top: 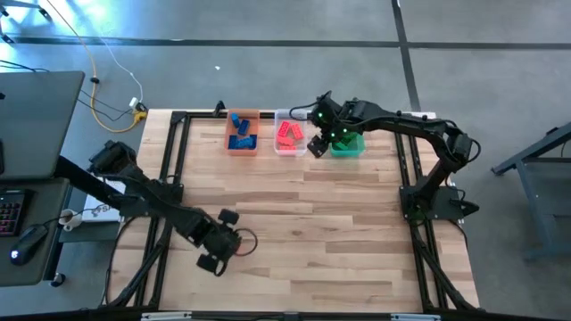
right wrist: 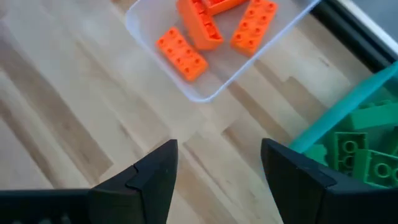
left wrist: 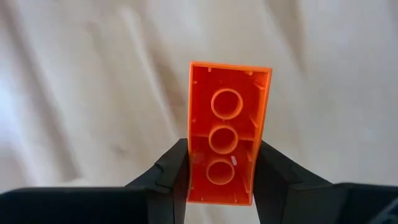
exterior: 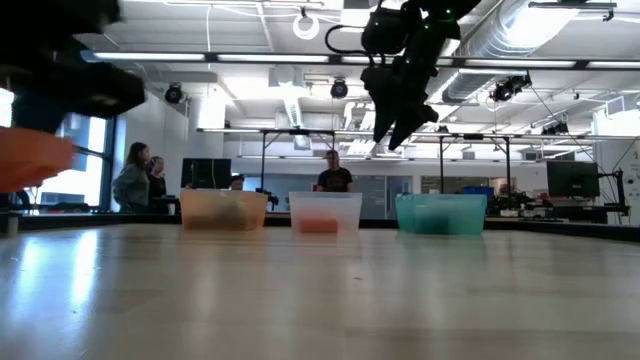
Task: Sort & place blocks by color
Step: Put the orange game piece into the white bin
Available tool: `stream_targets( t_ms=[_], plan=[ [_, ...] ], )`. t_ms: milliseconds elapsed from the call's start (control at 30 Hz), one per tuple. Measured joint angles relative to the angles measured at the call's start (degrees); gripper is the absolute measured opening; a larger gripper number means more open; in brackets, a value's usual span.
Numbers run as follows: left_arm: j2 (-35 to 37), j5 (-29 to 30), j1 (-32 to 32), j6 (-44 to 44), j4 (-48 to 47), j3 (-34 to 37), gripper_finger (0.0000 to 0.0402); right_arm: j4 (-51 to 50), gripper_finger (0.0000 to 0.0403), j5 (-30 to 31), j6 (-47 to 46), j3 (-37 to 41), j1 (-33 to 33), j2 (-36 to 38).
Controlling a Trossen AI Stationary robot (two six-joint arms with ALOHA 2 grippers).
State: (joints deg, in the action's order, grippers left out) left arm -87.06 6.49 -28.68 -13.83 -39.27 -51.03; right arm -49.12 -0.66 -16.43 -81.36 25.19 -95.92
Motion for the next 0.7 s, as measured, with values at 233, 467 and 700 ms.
stream_targets(
  t_ms=[233, 467, 700],
  plan=[
    [2.23, 5.04, 8.29, 9.13, -0.14, -0.02, 0.0105, -0.42, 0.0202, 0.01, -0.57, 0.00, -4.77, 0.00],
    [2.42, 9.42, 17.75, 18.31, 0.22, -0.02, 0.0105, -5.61, 0.0200, 1.78, -4.45, 0.00, -10.75, 0.00],
    [2.42, 10.75, 27.06, 25.98, 4.45, -0.02, 0.0105, -9.40, 0.0200, 7.15, -10.05, 0.00, -17.42, 0.01]
  ],
)
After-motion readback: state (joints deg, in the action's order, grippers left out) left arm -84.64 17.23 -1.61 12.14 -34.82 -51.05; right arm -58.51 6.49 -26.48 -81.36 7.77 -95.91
